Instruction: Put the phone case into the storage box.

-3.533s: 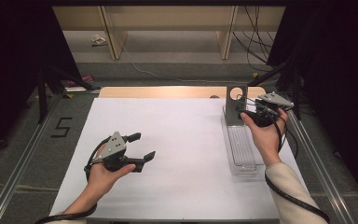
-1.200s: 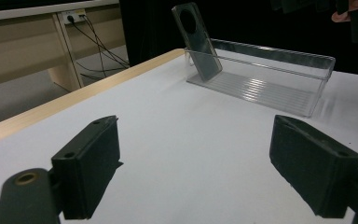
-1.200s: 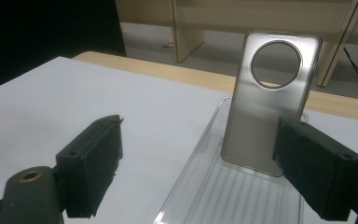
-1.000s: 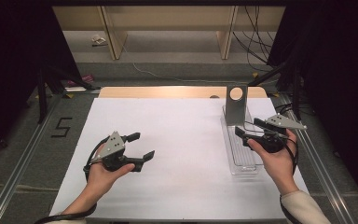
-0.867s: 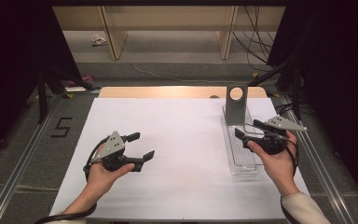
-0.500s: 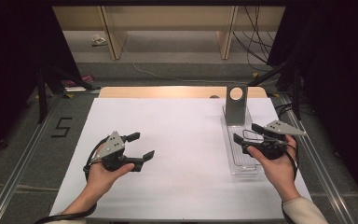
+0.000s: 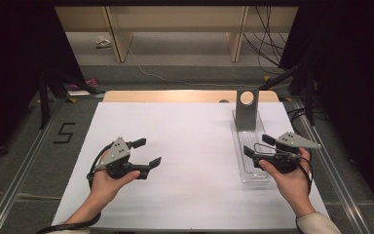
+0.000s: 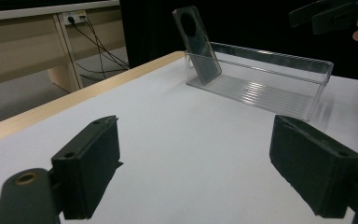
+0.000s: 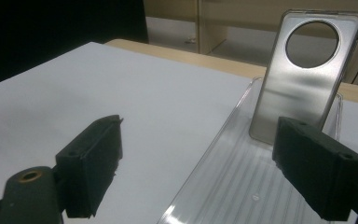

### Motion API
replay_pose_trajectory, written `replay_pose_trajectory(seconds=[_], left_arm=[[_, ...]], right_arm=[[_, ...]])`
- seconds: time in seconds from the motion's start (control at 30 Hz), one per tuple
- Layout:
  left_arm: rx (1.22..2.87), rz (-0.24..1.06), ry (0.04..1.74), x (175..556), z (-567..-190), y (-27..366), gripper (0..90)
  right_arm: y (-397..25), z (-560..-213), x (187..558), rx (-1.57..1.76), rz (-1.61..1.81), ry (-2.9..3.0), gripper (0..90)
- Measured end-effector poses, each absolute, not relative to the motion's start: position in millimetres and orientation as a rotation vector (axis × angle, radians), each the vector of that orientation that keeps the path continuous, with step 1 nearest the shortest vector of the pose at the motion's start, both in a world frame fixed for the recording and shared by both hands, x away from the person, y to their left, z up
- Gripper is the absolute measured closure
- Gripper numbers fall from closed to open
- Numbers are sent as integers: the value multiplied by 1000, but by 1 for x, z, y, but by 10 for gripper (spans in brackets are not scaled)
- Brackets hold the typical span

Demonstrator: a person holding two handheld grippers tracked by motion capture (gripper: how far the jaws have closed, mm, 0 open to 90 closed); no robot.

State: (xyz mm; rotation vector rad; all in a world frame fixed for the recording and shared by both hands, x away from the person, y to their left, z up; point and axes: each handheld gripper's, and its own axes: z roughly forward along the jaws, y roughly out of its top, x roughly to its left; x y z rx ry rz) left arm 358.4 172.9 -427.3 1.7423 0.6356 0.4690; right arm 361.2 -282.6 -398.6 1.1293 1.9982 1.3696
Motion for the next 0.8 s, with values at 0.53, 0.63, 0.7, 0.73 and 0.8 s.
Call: replay_pose_trajectory(seconds=[0.53,0.63,0.7,0.73,0.8], left_arm=[[1743,466,637,358,-428,173,159],[1745,466,638,359,-428,173,159],[1745,465,638,359,-429,173,159],[1744,465,639,359,-429,173,159],[1743,465,639,359,-428,173,159]], right_arm=[[-287,-405,349,1113,1379,2001,171],[-288,-406,347,1115,1377,2009,170],[-288,-407,346,1117,1373,2013,170],[-288,-408,346,1119,1374,2011,170],[-289,-408,346,1120,1375,2011,170]])
